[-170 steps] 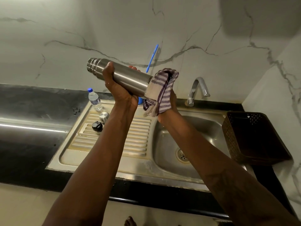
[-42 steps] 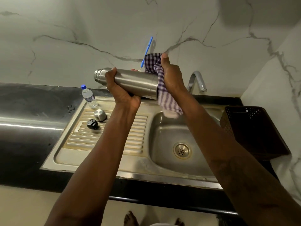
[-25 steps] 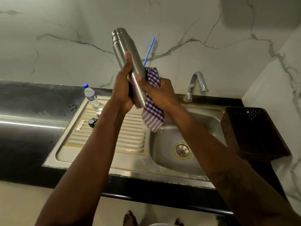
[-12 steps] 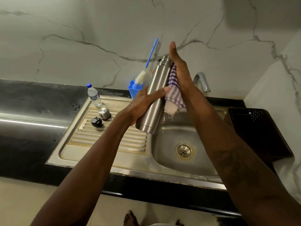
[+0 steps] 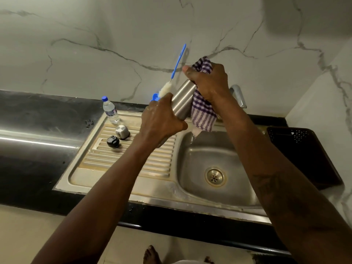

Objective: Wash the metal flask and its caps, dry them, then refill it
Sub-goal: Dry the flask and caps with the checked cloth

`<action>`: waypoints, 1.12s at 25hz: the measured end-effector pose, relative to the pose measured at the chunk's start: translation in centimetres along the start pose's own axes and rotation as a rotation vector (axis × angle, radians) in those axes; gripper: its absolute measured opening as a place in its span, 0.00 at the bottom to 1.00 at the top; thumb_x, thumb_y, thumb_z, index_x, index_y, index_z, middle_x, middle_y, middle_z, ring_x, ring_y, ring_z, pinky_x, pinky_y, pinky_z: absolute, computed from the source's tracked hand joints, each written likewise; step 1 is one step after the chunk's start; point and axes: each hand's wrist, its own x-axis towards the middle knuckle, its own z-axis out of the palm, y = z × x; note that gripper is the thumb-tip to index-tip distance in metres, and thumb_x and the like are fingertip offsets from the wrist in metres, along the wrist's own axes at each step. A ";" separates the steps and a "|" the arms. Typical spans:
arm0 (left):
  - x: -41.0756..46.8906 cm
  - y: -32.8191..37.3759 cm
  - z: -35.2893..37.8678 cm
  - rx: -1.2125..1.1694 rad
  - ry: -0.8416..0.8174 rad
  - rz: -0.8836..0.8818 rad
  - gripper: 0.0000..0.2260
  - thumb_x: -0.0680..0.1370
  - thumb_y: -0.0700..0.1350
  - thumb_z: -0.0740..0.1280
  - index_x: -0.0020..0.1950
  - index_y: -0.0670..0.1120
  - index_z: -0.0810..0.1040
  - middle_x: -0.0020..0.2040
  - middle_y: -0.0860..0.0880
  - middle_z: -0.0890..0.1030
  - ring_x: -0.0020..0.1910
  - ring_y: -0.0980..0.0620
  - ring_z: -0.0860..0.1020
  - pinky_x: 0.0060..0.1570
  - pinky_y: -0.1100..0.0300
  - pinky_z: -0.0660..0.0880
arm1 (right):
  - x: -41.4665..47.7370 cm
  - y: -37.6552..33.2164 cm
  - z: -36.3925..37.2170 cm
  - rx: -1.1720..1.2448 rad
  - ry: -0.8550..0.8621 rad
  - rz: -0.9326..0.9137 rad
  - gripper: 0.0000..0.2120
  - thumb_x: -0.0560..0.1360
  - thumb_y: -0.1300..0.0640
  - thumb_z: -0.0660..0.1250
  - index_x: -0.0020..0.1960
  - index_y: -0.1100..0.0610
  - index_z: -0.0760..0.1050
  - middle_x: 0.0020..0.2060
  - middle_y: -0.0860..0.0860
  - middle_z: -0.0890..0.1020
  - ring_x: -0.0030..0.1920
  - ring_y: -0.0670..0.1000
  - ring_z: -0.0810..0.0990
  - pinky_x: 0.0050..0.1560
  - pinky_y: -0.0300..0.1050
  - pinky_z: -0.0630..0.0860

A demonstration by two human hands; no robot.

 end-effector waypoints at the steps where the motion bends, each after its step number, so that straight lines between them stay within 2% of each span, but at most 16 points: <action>1: -0.5 0.2 0.5 0.024 0.068 0.014 0.32 0.64 0.56 0.80 0.64 0.48 0.75 0.52 0.49 0.82 0.45 0.51 0.77 0.42 0.56 0.72 | 0.4 -0.4 0.0 -0.076 0.026 0.002 0.20 0.71 0.36 0.73 0.45 0.53 0.79 0.46 0.50 0.84 0.48 0.50 0.84 0.53 0.49 0.81; 4: -1.4 0.4 2.2 0.005 0.158 -0.008 0.32 0.65 0.56 0.78 0.66 0.48 0.74 0.50 0.48 0.83 0.45 0.47 0.81 0.43 0.56 0.71 | 1.0 -1.3 -0.1 -0.268 -0.007 -0.007 0.23 0.74 0.36 0.69 0.51 0.56 0.78 0.47 0.50 0.82 0.49 0.52 0.82 0.52 0.48 0.79; 7: -2.1 0.0 3.3 0.089 0.230 0.029 0.33 0.66 0.54 0.77 0.68 0.47 0.74 0.49 0.46 0.84 0.45 0.42 0.82 0.42 0.55 0.69 | 1.5 -1.5 -1.1 -0.366 -0.088 0.095 0.24 0.77 0.40 0.68 0.60 0.60 0.74 0.50 0.50 0.76 0.51 0.51 0.77 0.52 0.45 0.74; 8: -2.2 -0.4 3.4 0.119 0.257 0.062 0.33 0.66 0.53 0.77 0.68 0.47 0.74 0.49 0.46 0.84 0.44 0.41 0.83 0.41 0.54 0.69 | 1.8 -1.2 -1.5 -0.323 -0.113 0.157 0.23 0.78 0.42 0.68 0.60 0.60 0.73 0.52 0.51 0.76 0.51 0.51 0.78 0.55 0.45 0.75; 9: -2.1 -0.8 3.4 0.143 0.281 0.094 0.32 0.65 0.52 0.77 0.69 0.48 0.75 0.49 0.45 0.84 0.44 0.40 0.83 0.41 0.54 0.69 | 2.0 -0.8 -2.1 -0.208 -0.123 0.232 0.26 0.78 0.42 0.68 0.64 0.61 0.73 0.55 0.51 0.78 0.53 0.52 0.80 0.58 0.48 0.78; 11: -1.6 -1.7 3.1 0.143 0.295 0.090 0.32 0.65 0.53 0.77 0.68 0.48 0.75 0.49 0.45 0.84 0.44 0.39 0.83 0.41 0.53 0.71 | 2.1 0.1 -2.5 0.088 -0.075 0.361 0.30 0.79 0.38 0.64 0.69 0.61 0.72 0.60 0.53 0.81 0.55 0.54 0.82 0.57 0.50 0.80; 13: -1.0 -2.1 2.8 0.079 0.268 0.004 0.33 0.65 0.54 0.77 0.69 0.49 0.74 0.49 0.46 0.85 0.45 0.41 0.83 0.43 0.53 0.73 | 0.9 0.8 -2.3 0.217 -0.028 0.392 0.27 0.82 0.34 0.55 0.60 0.57 0.75 0.54 0.52 0.82 0.52 0.52 0.82 0.51 0.46 0.79; 15: -0.7 -2.2 3.1 0.059 0.243 -0.029 0.34 0.66 0.55 0.77 0.70 0.50 0.73 0.50 0.47 0.85 0.46 0.42 0.83 0.45 0.54 0.73 | 0.0 1.6 -1.1 0.122 -0.030 0.308 0.29 0.83 0.33 0.49 0.48 0.56 0.75 0.48 0.53 0.82 0.49 0.50 0.82 0.51 0.48 0.79; 16: -0.7 -2.1 3.3 0.064 0.235 -0.019 0.34 0.66 0.55 0.77 0.70 0.50 0.73 0.50 0.47 0.85 0.46 0.42 0.83 0.44 0.54 0.72 | -0.4 2.2 -0.5 0.035 -0.010 0.219 0.31 0.83 0.33 0.48 0.45 0.58 0.75 0.46 0.56 0.83 0.47 0.50 0.81 0.51 0.49 0.79; 18: -0.9 -2.2 3.9 0.065 0.226 -0.019 0.35 0.66 0.55 0.77 0.70 0.49 0.73 0.51 0.46 0.85 0.47 0.42 0.83 0.44 0.54 0.71 | -1.0 3.2 0.3 -0.072 0.051 -0.024 0.28 0.85 0.38 0.53 0.40 0.57 0.74 0.40 0.57 0.82 0.39 0.47 0.79 0.45 0.45 0.75; 19: -0.9 -2.4 3.9 0.065 0.219 -0.031 0.35 0.65 0.55 0.77 0.71 0.49 0.73 0.51 0.46 0.85 0.47 0.41 0.83 0.44 0.54 0.71 | -1.2 3.7 0.5 -0.095 0.095 -0.167 0.22 0.84 0.40 0.58 0.39 0.53 0.75 0.38 0.53 0.82 0.38 0.44 0.78 0.43 0.42 0.74; 21: -0.7 -3.1 3.7 0.064 0.206 -0.049 0.37 0.65 0.56 0.78 0.72 0.50 0.72 0.51 0.46 0.85 0.48 0.42 0.83 0.45 0.53 0.74 | -1.6 4.4 0.5 -0.100 0.183 -0.418 0.09 0.81 0.44 0.68 0.48 0.48 0.82 0.42 0.47 0.85 0.42 0.41 0.81 0.48 0.36 0.76; 22: -0.6 -3.6 3.6 0.063 0.203 -0.049 0.38 0.65 0.57 0.78 0.72 0.50 0.72 0.51 0.46 0.85 0.48 0.42 0.83 0.47 0.52 0.78 | -1.5 4.5 0.4 -0.088 0.186 -0.480 0.11 0.79 0.44 0.70 0.55 0.50 0.84 0.46 0.46 0.87 0.46 0.41 0.83 0.52 0.36 0.78; 23: -0.4 -4.0 3.4 0.068 0.206 -0.044 0.38 0.65 0.57 0.78 0.72 0.50 0.73 0.51 0.46 0.85 0.47 0.42 0.83 0.48 0.50 0.80 | -1.5 4.6 0.1 -0.069 0.135 -0.477 0.15 0.78 0.43 0.71 0.58 0.51 0.84 0.48 0.45 0.87 0.48 0.41 0.84 0.54 0.37 0.79; 26: 0.1 -5.1 2.7 0.102 0.217 -0.035 0.35 0.64 0.58 0.78 0.68 0.50 0.75 0.49 0.45 0.86 0.46 0.41 0.83 0.49 0.48 0.81 | -2.0 4.6 -0.7 -0.107 -0.166 -0.282 0.22 0.75 0.36 0.72 0.62 0.49 0.83 0.51 0.42 0.86 0.51 0.39 0.84 0.57 0.40 0.81; 28: 0.3 -5.9 2.7 0.127 0.230 -0.004 0.33 0.64 0.58 0.77 0.67 0.49 0.77 0.49 0.44 0.86 0.46 0.39 0.83 0.48 0.48 0.80 | -2.2 4.9 -1.5 -0.120 -0.332 -0.243 0.25 0.73 0.37 0.75 0.65 0.48 0.81 0.54 0.42 0.86 0.54 0.39 0.83 0.57 0.38 0.80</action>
